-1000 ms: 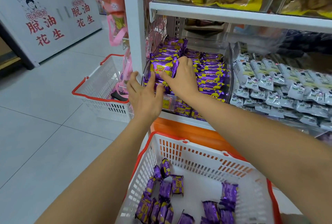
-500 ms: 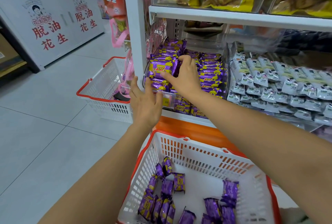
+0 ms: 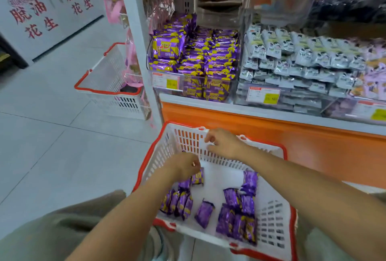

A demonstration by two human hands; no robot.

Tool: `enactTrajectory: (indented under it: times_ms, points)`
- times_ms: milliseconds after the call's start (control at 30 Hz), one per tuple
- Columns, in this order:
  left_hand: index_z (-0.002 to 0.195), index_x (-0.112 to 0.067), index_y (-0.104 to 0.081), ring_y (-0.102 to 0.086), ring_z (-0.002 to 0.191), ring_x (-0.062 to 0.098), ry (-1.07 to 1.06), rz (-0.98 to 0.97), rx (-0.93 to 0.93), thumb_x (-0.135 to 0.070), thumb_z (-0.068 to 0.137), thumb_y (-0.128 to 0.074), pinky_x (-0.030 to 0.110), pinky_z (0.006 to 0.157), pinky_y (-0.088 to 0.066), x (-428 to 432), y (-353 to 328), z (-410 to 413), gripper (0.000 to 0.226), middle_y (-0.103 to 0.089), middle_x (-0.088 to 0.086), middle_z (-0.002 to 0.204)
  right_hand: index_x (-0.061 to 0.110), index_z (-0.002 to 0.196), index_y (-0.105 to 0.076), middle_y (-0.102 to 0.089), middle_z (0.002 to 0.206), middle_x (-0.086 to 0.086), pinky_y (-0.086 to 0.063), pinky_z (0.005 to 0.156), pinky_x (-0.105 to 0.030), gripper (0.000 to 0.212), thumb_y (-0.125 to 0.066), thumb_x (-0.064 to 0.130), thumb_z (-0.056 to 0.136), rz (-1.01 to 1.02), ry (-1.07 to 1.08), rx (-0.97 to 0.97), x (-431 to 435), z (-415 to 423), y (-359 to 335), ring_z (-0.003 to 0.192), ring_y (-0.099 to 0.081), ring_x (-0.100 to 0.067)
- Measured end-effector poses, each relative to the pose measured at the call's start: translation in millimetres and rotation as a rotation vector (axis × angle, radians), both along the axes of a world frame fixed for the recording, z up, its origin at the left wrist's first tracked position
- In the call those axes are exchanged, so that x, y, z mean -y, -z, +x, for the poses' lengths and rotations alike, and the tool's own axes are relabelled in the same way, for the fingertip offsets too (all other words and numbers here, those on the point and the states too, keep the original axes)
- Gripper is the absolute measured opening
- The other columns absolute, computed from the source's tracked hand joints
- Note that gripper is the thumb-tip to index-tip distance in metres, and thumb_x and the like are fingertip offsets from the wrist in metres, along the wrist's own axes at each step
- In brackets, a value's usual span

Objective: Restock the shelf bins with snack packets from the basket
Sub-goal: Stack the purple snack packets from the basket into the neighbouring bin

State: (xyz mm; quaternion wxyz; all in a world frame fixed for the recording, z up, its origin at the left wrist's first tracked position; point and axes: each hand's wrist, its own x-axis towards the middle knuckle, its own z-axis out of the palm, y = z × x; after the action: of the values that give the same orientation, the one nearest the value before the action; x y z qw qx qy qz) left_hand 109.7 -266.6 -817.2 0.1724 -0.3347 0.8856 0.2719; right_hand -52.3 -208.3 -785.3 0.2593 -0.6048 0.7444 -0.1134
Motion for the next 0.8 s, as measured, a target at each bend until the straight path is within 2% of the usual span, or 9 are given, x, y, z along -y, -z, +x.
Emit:
enactTrajectory:
  times_ms: [67, 133, 200, 267, 367, 400, 600, 667, 800]
  points:
    - [0.114, -0.007, -0.063, -0.058, 0.111, 0.030, -0.037, 0.062, 0.128, -0.025, 0.098, -0.045, 0.032, 0.088, -0.046, -13, 23, 3, 0.030, -0.063, 0.012, 0.119, 0.005, 0.122, -0.059, -0.056, 0.131, -0.013, -0.045, 0.095, -0.033, 0.034, -0.056, 0.027, 0.096, 0.394, -0.036, -0.029, -13, -9, 26, 0.116, -0.055, -0.030]
    - [0.121, -0.008, -0.062, -0.058, 0.114, 0.028, -0.045, 0.108, 0.239, -0.027, 0.100, -0.044, 0.030, 0.093, -0.047, -20, 44, 6, 0.034, -0.062, 0.011, 0.124, 0.000, 0.130, -0.054, -0.052, 0.136, -0.019, -0.045, 0.100, -0.041, 0.047, -0.052, 0.034, 0.099, 0.656, -0.061, -0.060, -27, -16, 52, 0.121, -0.053, -0.035]
    - [0.125, -0.005, -0.059, -0.055, 0.119, 0.030, -0.024, 0.152, 0.309, -0.028, 0.100, -0.044, 0.032, 0.095, -0.045, -22, 66, 8, 0.037, -0.058, 0.014, 0.130, 0.000, 0.129, -0.054, -0.059, 0.119, -0.017, -0.050, 0.084, -0.036, 0.048, -0.050, 0.037, 0.099, 0.785, -0.053, -0.022, -41, -22, 76, 0.100, -0.060, -0.030]
    - [0.128, -0.006, -0.057, -0.054, 0.121, 0.030, -0.040, 0.173, 0.353, -0.028, 0.100, -0.044, 0.032, 0.097, -0.043, -22, 85, 7, 0.038, -0.057, 0.015, 0.132, 0.002, 0.121, -0.054, -0.056, 0.095, -0.010, -0.044, 0.063, -0.029, 0.040, -0.049, 0.035, 0.100, 0.820, 0.025, 0.047, -50, -24, 97, 0.075, -0.054, -0.020]
    - [0.126, -0.010, -0.058, -0.056, 0.117, 0.028, -0.065, 0.175, 0.385, -0.028, 0.098, -0.045, 0.033, 0.097, -0.047, -24, 116, 6, 0.036, -0.059, 0.012, 0.128, 0.000, 0.144, -0.029, -0.048, 0.136, -0.016, -0.048, 0.092, -0.035, 0.059, -0.049, 0.033, 0.100, 0.804, 0.147, 0.089, -54, -27, 134, 0.116, -0.054, -0.028]
    - [0.127, -0.010, -0.056, -0.054, 0.118, 0.030, -0.055, 0.162, 0.388, -0.028, 0.097, -0.046, 0.035, 0.098, -0.046, -27, 126, 7, 0.037, -0.056, 0.013, 0.131, 0.000, 0.146, -0.025, -0.043, 0.142, -0.018, -0.047, 0.095, -0.035, 0.062, -0.049, 0.033, 0.099, 0.784, 0.175, 0.093, -54, -27, 145, 0.121, -0.052, -0.030]
    - [0.151, -0.020, -0.022, -0.023, 0.142, 0.034, 0.008, -0.066, 0.434, -0.037, 0.096, -0.045, 0.044, 0.109, -0.029, -36, 159, 22, 0.062, -0.009, 0.018, 0.157, 0.005, 0.142, -0.036, -0.037, 0.145, -0.018, -0.041, 0.104, -0.040, 0.053, -0.052, 0.025, 0.095, 0.650, 0.227, 0.051, -61, -30, 202, 0.130, -0.040, -0.035]
    - [0.153, -0.023, -0.016, -0.020, 0.143, 0.035, -0.007, -0.047, 0.472, -0.043, 0.097, -0.042, 0.046, 0.110, -0.027, -36, 166, 25, 0.065, -0.012, 0.018, 0.157, 0.009, 0.143, -0.036, -0.040, 0.145, -0.015, -0.040, 0.104, -0.041, 0.055, -0.054, 0.026, 0.094, 0.649, 0.178, 0.014, -64, -25, 216, 0.132, -0.037, -0.034]
    - [0.151, -0.021, -0.024, -0.029, 0.136, 0.033, -0.016, -0.057, 0.458, -0.037, 0.099, -0.042, 0.042, 0.103, -0.035, -36, 173, 18, 0.058, -0.034, 0.015, 0.147, 0.010, 0.139, -0.039, -0.045, 0.138, -0.013, -0.040, 0.099, -0.040, 0.055, -0.058, 0.034, 0.093, 0.650, 0.057, -0.201, -69, -16, 233, 0.131, -0.033, -0.033]
